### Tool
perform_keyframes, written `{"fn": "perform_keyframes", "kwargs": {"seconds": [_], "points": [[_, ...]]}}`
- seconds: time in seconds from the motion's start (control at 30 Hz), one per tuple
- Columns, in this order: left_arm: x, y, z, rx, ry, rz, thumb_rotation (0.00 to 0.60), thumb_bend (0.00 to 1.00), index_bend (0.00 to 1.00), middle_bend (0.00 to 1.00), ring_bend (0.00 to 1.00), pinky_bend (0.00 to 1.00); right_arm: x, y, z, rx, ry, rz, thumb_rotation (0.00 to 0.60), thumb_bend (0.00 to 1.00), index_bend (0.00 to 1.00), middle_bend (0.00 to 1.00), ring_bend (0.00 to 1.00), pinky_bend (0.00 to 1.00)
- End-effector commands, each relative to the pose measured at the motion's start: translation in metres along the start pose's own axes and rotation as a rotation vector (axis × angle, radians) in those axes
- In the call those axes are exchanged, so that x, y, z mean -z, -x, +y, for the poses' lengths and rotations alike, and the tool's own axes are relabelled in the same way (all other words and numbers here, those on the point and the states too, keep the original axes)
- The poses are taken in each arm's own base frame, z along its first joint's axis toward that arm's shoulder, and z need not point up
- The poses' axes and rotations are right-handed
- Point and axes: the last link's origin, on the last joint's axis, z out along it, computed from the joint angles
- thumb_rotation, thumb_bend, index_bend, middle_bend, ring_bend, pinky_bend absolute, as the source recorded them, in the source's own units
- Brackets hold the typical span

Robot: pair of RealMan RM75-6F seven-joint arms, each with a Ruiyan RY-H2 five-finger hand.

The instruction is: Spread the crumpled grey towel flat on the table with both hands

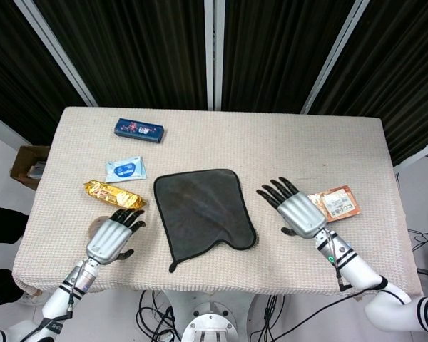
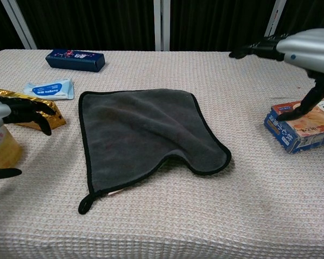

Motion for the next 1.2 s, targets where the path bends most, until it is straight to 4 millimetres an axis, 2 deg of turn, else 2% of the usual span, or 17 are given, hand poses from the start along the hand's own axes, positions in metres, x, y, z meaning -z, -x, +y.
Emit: {"fn": "perform_keyframes", "kwargs": {"seconds": [0.03,0.37,0.77,0.9,1.07,1.2], "points": [[0.0,0.015,0.014,0.02,0.094,-0.007,0.6,0.14,0.34,0.13,0.12,0.18,0.002,-0.008,0.01,-0.019,0.04,0.032,0.6,0.02,0.01,0.07,0.0,0.0],[-0.025,0.035,0.04,0.005,0.224,0.038,0.6,0.12,0.34,0.14,0.12,0.18,0.011,-0.008,0.025,-0.056,0.096,0.072,0.6,0.02,0.01,0.07,0.0,0.0],[-0.049,0.042,0.057,0.063,0.246,0.065,0.6,0.13,0.41,0.15,0.12,0.18,0.019,-0.005,0.032,-0.073,0.124,0.087,0.6,0.02,0.01,0.07,0.0,0.0],[-0.053,0.045,0.059,0.068,0.248,0.063,0.6,0.2,0.46,0.16,0.12,0.18,0.021,-0.004,0.034,-0.081,0.131,0.088,0.6,0.02,0.01,0.07,0.0,0.0],[-0.053,0.045,0.061,0.098,0.254,0.074,0.6,0.37,0.51,0.18,0.12,0.18,0.024,-0.003,0.035,-0.085,0.135,0.089,0.6,0.02,0.01,0.07,0.0,0.0],[-0.052,0.045,0.062,0.142,0.26,0.07,0.6,0.46,0.53,0.18,0.12,0.18,0.024,-0.002,0.035,-0.088,0.136,0.088,0.6,0.02,0.01,0.07,0.0,0.0]]}}
